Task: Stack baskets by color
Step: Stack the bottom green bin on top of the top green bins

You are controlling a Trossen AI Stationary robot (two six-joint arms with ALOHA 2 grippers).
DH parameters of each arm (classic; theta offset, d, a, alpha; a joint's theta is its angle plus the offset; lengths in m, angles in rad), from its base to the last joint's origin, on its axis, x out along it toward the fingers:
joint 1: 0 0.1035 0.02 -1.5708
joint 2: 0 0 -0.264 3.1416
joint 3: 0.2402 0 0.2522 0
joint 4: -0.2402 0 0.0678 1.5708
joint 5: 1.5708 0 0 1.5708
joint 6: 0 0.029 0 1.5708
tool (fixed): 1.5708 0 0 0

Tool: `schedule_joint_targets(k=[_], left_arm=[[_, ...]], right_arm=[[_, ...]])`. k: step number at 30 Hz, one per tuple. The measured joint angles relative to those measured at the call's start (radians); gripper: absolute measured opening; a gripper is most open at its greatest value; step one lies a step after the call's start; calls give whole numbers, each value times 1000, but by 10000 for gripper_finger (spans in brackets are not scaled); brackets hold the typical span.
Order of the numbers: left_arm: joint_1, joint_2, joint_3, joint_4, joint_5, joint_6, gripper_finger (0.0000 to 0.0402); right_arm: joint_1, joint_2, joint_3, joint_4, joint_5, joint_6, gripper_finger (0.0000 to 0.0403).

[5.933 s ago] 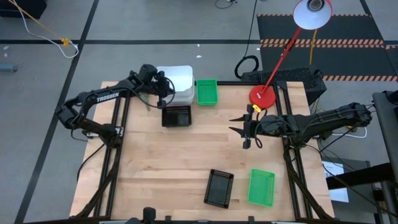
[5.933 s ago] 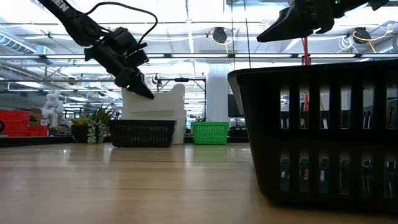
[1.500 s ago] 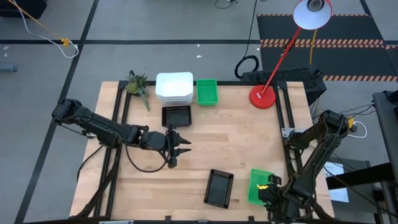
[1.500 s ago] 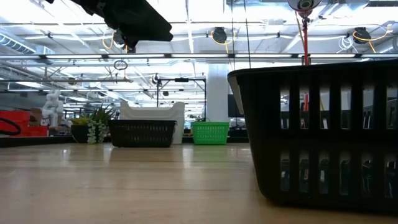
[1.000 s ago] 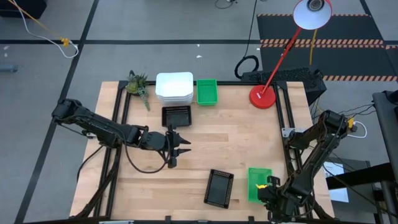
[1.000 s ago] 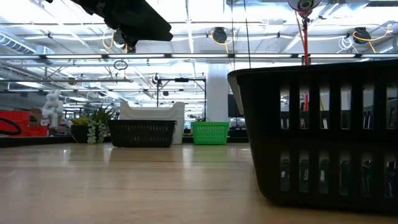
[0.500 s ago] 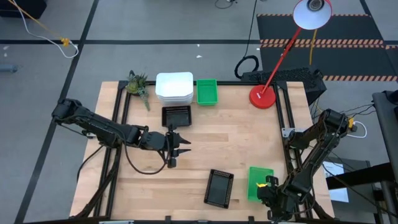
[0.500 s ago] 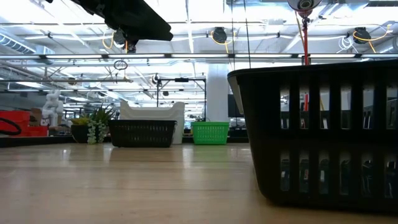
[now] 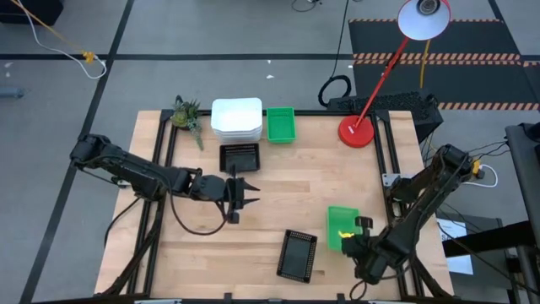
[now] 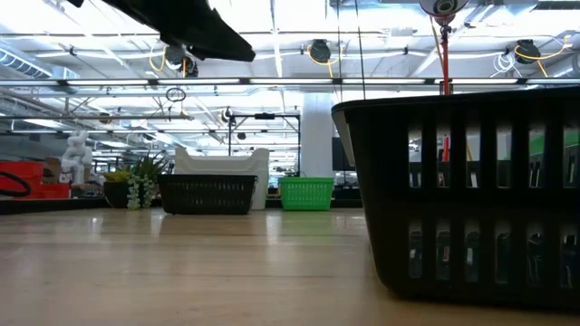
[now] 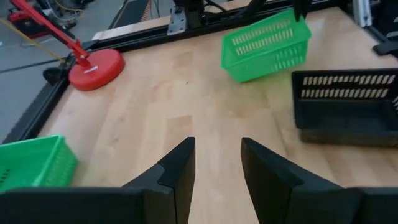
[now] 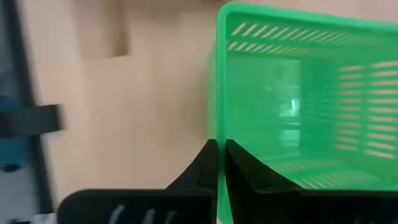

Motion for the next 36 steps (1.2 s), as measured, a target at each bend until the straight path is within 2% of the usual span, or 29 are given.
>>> schedule_joint_targets(k=[6,12,20,28,32,36], left_arm=[[50,-1,0,-17,0,51,131],[103,-9,0,-73,0,75,131],[157,-51,1,-170,0,68,131],[182,-157,2,-260,0,60,131],[195,-195,2,-313,0,45,131],[213,-213,1,-372,0,30,131]], right_arm=[[-79,-1,98,-179,96,-97,0],[-164,-1,161,-251,175,-224,0],[-290,-1,175,-245,253,-413,0],[-444,-5,177,-225,266,-611,0],[-525,-5,212,-222,314,-725,0],[-633,-5,255,-171,315,-843,0]])
